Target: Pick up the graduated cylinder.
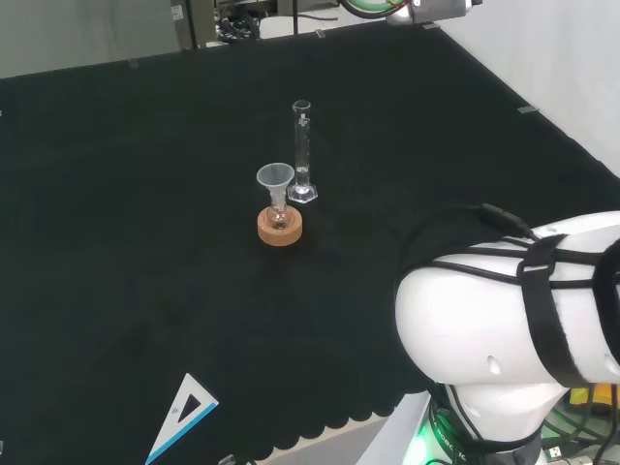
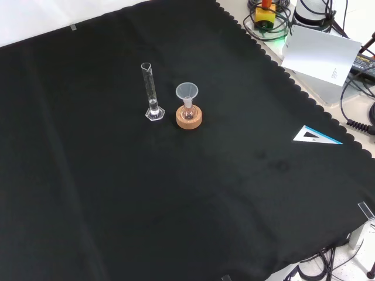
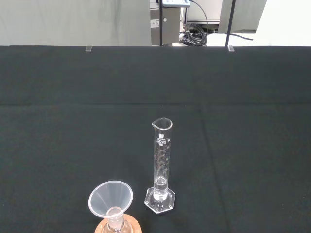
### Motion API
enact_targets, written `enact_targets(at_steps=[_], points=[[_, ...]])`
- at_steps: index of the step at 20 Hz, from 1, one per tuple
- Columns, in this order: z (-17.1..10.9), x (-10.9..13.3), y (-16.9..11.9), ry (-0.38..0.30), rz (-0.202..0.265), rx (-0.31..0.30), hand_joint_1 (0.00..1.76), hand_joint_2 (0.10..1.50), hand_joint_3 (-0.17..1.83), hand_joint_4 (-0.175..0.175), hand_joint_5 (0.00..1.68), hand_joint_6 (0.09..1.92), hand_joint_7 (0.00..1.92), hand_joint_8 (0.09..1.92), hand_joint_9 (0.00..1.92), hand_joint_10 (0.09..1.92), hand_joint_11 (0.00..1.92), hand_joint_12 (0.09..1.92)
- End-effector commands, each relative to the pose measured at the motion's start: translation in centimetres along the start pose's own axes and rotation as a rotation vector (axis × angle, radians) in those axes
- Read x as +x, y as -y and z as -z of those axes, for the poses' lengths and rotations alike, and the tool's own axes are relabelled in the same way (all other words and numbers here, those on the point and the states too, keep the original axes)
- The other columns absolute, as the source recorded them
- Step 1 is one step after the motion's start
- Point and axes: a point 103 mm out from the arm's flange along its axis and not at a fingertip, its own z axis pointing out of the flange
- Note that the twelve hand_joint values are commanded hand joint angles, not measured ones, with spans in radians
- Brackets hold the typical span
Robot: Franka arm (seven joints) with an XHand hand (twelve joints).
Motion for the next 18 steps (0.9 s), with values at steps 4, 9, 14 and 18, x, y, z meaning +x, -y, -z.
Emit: enact_targets(at_steps=[4,9,14,18], points=[[0.2,0.3,0.0,0.008,-0.001,-0.011,0.0,1.21,0.39,-0.036,0.22,0.09,0.01,0.47,0.12,0.61,0.0,1.27],[0.1,0.1,0.0,0.009,-0.005,-0.016,0.0,1.22,0.37,-0.036,0.23,0.09,0.01,0.47,0.12,0.61,0.0,1.28],[-0.8,-0.5,-0.3,0.006,-0.029,0.007,0.0,1.23,0.36,-0.035,0.23,0.09,0.01,0.47,0.13,0.61,0.0,1.28],[-2.5,-2.1,-0.8,-0.009,-0.056,0.013,0.0,1.23,0.35,-0.034,0.24,0.09,0.02,0.48,0.14,0.62,0.0,1.28]])
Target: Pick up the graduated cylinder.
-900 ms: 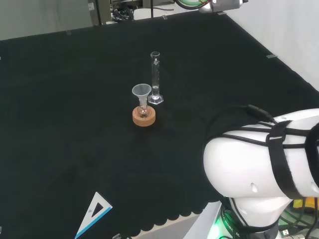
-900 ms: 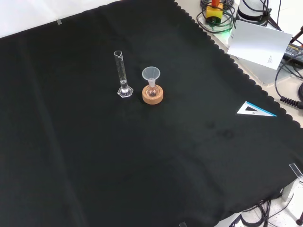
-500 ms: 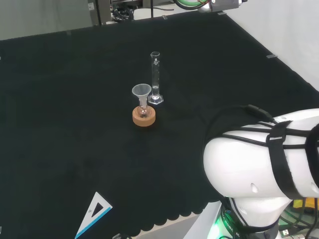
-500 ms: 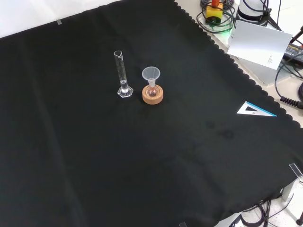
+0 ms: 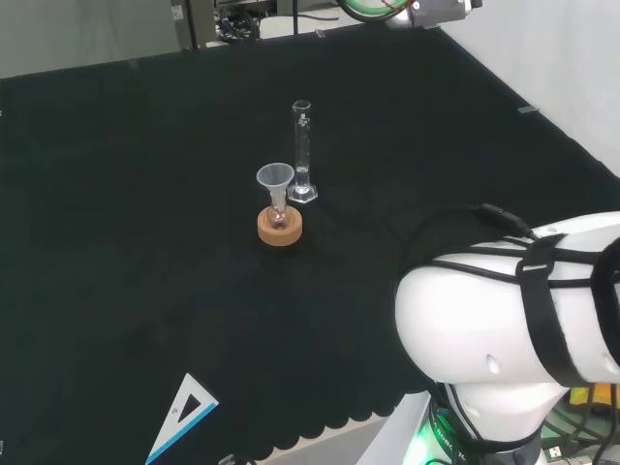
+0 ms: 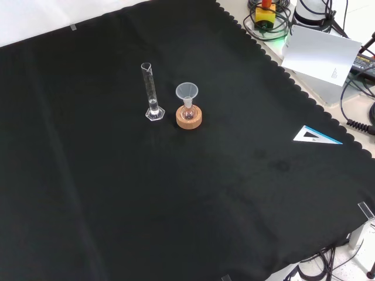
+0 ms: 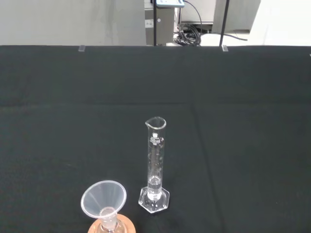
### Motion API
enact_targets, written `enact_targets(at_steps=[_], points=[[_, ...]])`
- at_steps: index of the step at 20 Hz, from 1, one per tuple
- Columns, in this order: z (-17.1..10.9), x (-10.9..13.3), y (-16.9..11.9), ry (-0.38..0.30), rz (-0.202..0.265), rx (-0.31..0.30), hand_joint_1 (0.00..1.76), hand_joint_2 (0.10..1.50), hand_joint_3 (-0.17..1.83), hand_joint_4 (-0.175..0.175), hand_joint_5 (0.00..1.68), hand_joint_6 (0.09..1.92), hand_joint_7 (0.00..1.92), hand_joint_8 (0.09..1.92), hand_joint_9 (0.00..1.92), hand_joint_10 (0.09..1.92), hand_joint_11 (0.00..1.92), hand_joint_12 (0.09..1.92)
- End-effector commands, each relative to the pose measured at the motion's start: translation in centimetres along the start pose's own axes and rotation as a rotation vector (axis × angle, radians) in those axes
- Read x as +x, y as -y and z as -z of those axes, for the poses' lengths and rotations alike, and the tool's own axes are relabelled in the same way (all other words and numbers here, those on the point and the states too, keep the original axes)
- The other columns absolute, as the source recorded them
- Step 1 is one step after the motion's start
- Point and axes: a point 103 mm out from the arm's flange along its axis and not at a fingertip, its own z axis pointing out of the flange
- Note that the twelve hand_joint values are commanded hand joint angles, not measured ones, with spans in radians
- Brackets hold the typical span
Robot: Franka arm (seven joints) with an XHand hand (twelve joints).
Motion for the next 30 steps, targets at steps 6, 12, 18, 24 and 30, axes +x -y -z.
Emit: enact_targets(at_steps=[6,12,18,24,30], points=[[-5.0,-4.0,-2.2,-0.05,-0.034,-0.024,0.06,1.22,0.31,-0.042,0.29,0.09,0.12,0.52,0.25,0.65,0.0,1.36],[-10.6,-6.3,-6.7,-0.146,-0.024,-0.013,0.16,1.19,0.28,-0.045,0.32,0.09,0.18,0.57,0.33,0.66,0.05,1.4],[-16.4,-7.0,-11.4,-0.223,-0.01,0.011,0.29,1.14,0.25,-0.051,0.32,0.09,0.2,0.62,0.38,0.67,0.11,1.41],[-20.6,-6.8,-14.4,-0.258,0.01,0.042,0.35,1.1,0.24,-0.054,0.31,0.09,0.18,0.64,0.38,0.67,0.13,1.4],[-25.1,-6.3,-15.9,-0.303,0.022,0.073,0.46,1.03,0.23,-0.055,0.32,0.09,0.19,0.66,0.4,0.67,0.15,1.4]])
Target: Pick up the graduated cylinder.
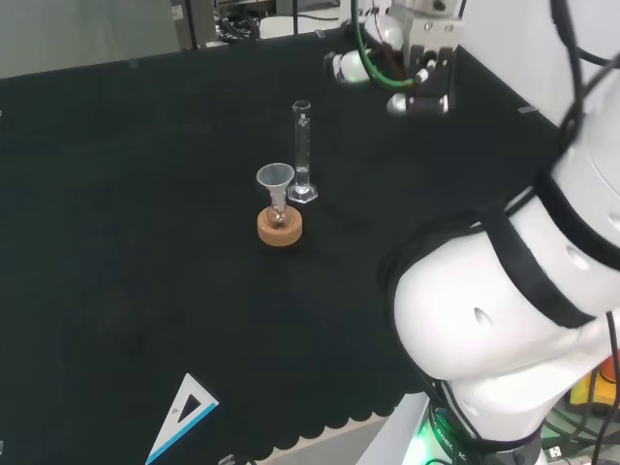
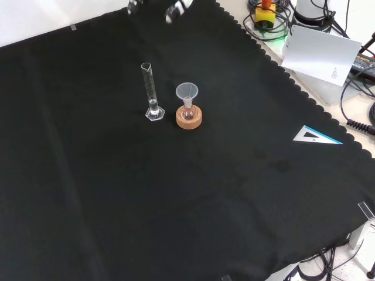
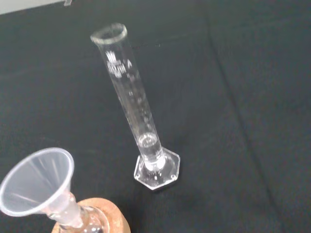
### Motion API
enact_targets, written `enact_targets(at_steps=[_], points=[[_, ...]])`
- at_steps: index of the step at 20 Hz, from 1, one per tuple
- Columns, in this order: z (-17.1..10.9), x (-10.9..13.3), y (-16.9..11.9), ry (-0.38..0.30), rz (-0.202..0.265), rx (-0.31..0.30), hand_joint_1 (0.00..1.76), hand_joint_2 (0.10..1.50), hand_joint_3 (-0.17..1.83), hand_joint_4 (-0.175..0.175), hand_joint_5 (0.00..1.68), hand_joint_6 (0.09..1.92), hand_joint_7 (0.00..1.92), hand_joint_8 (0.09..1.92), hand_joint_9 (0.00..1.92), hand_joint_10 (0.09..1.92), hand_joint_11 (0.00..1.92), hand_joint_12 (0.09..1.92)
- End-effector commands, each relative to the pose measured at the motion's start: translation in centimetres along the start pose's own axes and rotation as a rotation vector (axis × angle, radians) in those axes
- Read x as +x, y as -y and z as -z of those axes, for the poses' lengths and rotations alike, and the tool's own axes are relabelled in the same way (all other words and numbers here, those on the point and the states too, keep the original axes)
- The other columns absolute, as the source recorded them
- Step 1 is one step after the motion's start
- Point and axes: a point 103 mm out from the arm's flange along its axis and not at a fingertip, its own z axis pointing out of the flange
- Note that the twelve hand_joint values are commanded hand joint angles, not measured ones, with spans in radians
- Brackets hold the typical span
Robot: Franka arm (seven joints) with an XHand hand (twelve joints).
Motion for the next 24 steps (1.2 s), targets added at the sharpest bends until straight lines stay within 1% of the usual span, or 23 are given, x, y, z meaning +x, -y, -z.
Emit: enact_targets(at_steps=[1,7,11,13,15,24], points=[[-5.4,-1.8,-4.6,-0.085,0.023,-0.018,0.48,1.02,0.22,-0.055,0.33,0.09,0.19,0.66,0.4,0.67,0.15,1.4],[-8.4,-1.8,-5.2,-0.13,0.054,-0.006,0.62,0.95,0.22,-0.052,0.36,0.09,0.22,0.67,0.42,0.67,0.16,1.39],[-9.8,-1.8,-5.3,-0.187,0.07,0.001,0.69,0.87,0.31,-0.053,0.39,0.09,0.24,0.66,0.45,0.62,0.2,1.37],[-10.5,-1.6,-5.4,-0.196,0.076,0.013,0.72,0.81,0.41,-0.054,0.4,0.09,0.24,0.65,0.45,0.61,0.21,1.37],[-11.0,-1.6,-5.5,-0.198,0.078,0.021,0.74,0.78,0.46,-0.055,0.4,0.09,0.23,0.64,0.44,0.6,0.21,1.37],[-11.8,-2.0,-5.5,-0.198,0.073,0.045,0.75,0.74,0.53,-0.055,0.4,0.09,0.22,0.64,0.43,0.6,0.2,1.36]])
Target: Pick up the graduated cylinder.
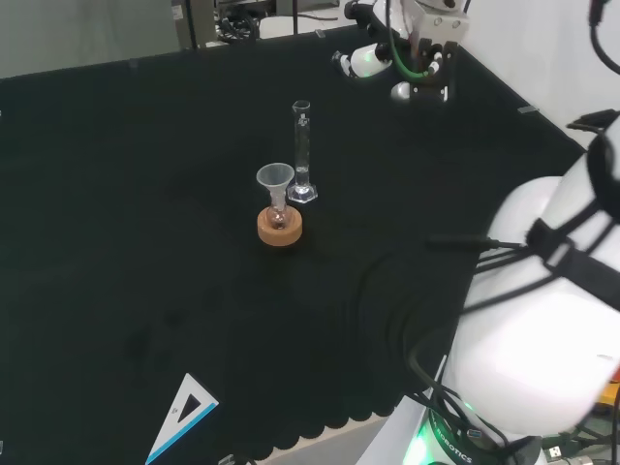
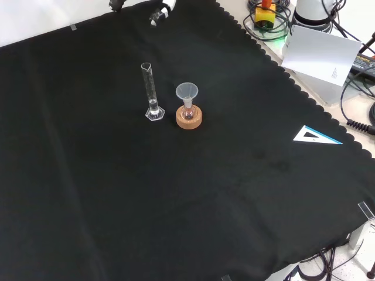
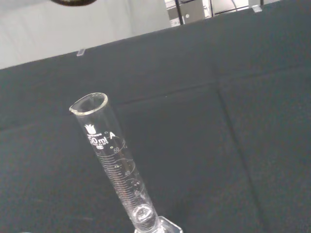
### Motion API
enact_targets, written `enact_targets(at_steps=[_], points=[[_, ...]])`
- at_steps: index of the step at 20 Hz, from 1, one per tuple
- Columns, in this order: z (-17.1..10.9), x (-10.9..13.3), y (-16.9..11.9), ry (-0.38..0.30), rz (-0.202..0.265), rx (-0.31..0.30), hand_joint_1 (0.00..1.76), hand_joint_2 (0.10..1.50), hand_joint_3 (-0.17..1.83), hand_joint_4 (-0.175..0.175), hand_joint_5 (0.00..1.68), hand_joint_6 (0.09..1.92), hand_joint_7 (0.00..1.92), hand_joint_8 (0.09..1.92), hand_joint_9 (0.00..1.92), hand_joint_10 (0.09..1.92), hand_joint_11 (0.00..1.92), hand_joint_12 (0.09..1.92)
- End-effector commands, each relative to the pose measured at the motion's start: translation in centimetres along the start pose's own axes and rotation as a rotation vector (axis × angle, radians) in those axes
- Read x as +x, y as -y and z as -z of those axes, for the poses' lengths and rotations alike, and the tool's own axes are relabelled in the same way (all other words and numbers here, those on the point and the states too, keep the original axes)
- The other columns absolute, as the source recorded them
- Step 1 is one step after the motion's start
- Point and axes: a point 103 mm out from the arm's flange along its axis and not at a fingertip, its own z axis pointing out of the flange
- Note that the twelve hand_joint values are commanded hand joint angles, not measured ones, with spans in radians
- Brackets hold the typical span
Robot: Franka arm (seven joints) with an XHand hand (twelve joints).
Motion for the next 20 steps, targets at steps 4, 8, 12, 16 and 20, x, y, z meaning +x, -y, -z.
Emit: enact_targets(at_steps=[4,8,12,16,20], points=[[-14.0,-1.1,0.6,-0.176,0.012,0.171,0.76,0.73,0.53,-0.055,0.41,0.09,0.24,0.64,0.44,0.61,0.19,1.36],[-15.1,-1.6,0.6,-0.234,0.013,0.153,0.79,0.7,0.54,-0.055,0.41,0.09,0.26,0.65,0.46,0.61,0.21,1.36],[-15.8,-2.0,0.3,-0.285,0.025,0.136,0.84,0.67,0.57,-0.055,0.41,0.09,0.28,0.65,0.47,0.6,0.24,1.35],[-16.8,-2.3,0.1,-0.355,0.03,0.125,0.87,0.64,0.6,-0.055,0.42,0.09,0.29,0.65,0.48,0.59,0.24,1.35],[-17.7,-2.2,-0.3,-0.424,0.046,0.12,0.89,0.63,0.61,-0.053,0.42,0.09,0.28,0.64,0.47,0.59,0.23,1.35]])
